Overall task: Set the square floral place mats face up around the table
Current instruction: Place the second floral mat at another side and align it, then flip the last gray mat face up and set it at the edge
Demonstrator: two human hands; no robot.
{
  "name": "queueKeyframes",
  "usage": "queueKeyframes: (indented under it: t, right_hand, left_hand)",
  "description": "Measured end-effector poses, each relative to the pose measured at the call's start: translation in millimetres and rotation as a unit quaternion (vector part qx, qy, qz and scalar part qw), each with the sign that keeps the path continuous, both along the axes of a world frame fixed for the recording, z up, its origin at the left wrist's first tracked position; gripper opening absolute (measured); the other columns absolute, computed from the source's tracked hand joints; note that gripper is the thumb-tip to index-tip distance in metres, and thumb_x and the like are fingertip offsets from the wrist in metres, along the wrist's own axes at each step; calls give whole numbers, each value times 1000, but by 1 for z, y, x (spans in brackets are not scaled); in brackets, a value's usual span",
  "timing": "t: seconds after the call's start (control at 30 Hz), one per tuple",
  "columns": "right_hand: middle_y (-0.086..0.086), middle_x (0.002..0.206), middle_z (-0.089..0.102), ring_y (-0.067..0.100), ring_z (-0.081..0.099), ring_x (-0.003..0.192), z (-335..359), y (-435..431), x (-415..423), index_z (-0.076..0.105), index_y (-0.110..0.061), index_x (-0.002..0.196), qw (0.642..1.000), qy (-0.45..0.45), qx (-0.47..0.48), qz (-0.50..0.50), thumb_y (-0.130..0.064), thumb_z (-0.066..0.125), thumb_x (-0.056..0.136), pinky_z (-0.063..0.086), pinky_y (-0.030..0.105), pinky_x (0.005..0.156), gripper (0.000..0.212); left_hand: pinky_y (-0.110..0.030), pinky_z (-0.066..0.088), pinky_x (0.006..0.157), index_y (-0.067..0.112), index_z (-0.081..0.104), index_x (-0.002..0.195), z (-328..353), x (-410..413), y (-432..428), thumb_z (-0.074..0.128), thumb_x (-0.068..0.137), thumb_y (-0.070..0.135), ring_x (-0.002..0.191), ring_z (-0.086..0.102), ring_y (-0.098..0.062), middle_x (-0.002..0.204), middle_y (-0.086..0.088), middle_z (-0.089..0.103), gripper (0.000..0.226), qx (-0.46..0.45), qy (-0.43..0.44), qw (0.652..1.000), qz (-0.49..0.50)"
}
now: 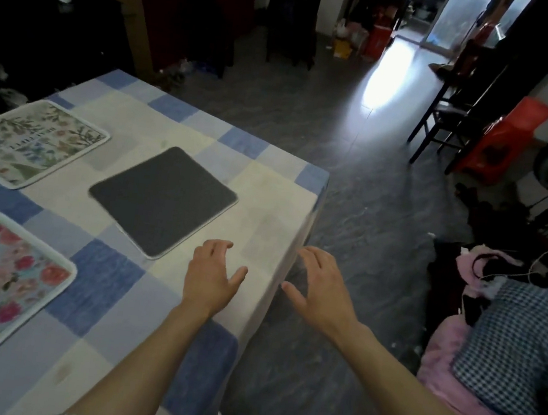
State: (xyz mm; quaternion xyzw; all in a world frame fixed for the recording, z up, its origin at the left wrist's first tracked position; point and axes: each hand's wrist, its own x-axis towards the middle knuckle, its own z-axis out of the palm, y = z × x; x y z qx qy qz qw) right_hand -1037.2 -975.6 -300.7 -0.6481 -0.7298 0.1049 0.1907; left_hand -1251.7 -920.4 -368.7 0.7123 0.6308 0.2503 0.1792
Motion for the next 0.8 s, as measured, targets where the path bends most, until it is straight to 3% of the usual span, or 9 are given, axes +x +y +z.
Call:
queueKeyframes:
  t: [0.4,0.57,0.8]
  right_hand:
    - [3,138,43,21,36,129,-41,151,34,40,-20,134,991,74,-46,99,-39,63,86,35,39,109,56]
    - [2,142,41,20,35,130,-52,218,54,37,-21,136,978,31,-81,191,-43,59,86,36,39,108,58]
    - [5,137,45,22,39,126,-62,275,39,42,-19,133,951,43,-91,293,-41,61,85,38,38,103,57]
  left_hand:
    - [-35,43,97,25,47,126,-27,10,71,66,80,52,116,48,-19,130,0,50,57,-59,68,987,132]
    - [-36,42,98,20,50,127,-12,41,85,64,81,48,117,46,-21,129,-1,50,55,-79,67,976,193]
    - [-36,42,98,18,50,127,2,35,77,63,84,44,116,45,-22,127,-4,50,52,-98,71,948,293]
